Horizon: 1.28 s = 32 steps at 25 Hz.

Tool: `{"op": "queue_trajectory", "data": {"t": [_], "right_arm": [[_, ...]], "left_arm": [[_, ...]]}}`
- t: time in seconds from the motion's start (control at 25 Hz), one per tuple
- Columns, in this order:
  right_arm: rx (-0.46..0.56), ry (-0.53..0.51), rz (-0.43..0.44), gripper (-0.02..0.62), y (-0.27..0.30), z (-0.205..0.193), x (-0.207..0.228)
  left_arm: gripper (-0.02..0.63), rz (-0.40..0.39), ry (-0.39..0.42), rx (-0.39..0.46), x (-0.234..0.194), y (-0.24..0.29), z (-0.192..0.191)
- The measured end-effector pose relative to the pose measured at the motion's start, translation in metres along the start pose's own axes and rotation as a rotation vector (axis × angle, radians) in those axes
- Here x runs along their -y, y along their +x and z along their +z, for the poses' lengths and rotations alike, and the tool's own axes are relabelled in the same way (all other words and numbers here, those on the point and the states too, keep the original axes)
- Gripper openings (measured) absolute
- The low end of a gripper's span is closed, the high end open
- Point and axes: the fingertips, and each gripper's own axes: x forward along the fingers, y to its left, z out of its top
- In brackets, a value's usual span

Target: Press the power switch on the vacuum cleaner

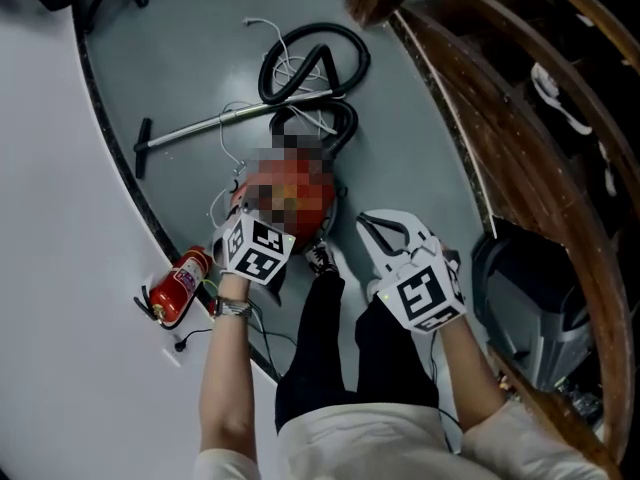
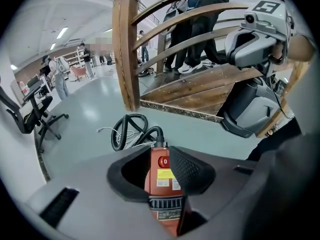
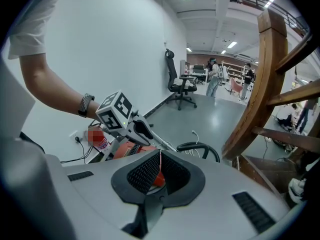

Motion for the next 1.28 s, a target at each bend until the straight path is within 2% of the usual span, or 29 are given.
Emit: {"op": "queue_trajectory", "data": {"t": [0.2, 0.56, 0.92, 1.2, 1.28], "right_arm": [[0.001, 0.019, -0.019, 0.031, -0.002, -0.008, 0.004], [-0.007, 0.047, -0.032, 0.031, -0.004, -0.027, 0.006], [-0.049, 0.035, -0.025, 0.031, -0.004, -0.044, 0.004], [-0.069, 0.034, -0.025, 0.031, -0.005, -0.049, 0.005], [-0.072, 0.039, -0.027, 0.031, -0.006, -0.050, 0.004]], "left_arm": [[0.128, -0.037, -0.054, -0.008, -0.001, 0.028, -0.013], [0.138, -0.022, -0.063, -0.057, -0.007, 0.064, -0.026], [0.138, -0.022, -0.039, -0.119, -0.005, 0.087, -0.046], [0.135, -0.006, -0.042, -0.130, -0.008, 0.091, -0.047], [0.121, 0.002, -0.022, -0.149, -0.008, 0.093, -0.049]]}}
